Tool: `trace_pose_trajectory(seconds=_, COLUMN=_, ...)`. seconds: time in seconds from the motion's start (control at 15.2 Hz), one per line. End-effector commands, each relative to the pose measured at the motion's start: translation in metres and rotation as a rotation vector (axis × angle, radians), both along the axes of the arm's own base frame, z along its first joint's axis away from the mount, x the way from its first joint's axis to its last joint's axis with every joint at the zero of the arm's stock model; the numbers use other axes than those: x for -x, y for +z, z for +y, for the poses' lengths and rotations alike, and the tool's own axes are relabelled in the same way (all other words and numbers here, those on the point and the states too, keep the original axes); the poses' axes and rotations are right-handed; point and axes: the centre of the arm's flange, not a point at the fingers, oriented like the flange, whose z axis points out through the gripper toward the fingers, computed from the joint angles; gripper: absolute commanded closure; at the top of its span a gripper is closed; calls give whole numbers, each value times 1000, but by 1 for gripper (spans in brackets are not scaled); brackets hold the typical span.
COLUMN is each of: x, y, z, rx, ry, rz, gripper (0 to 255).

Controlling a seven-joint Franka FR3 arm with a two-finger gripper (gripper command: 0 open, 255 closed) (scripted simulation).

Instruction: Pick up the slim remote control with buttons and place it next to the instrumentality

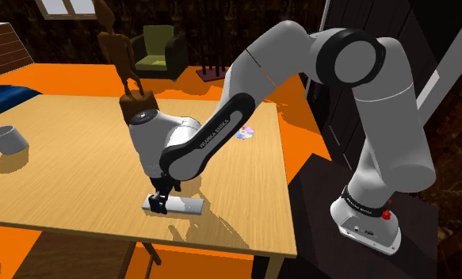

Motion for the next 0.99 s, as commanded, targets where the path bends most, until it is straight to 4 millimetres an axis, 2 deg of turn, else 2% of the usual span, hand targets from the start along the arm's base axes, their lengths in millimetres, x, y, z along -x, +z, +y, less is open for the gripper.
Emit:
trace_pose_trajectory(seconds=0.0, x=0, y=-10, z=1, rx=0, ry=0, rz=-1, gripper=0)
trace_pose_trajectory(seconds=0.13, x=0, y=-18, z=1, rx=0, ry=0, rz=-1, gripper=0)
trace_pose_trajectory(seconds=0.66, x=0, y=-18, z=1, rx=0, ry=0, rz=0, gripper=0)
trace_pose_trajectory(seconds=0.73, x=0, y=-18, z=1, rx=0, ry=0, rz=0, gripper=255)
trace_pose_trajectory(seconds=0.92, x=0, y=-18, z=1, rx=0, ry=0, rz=0, gripper=255)
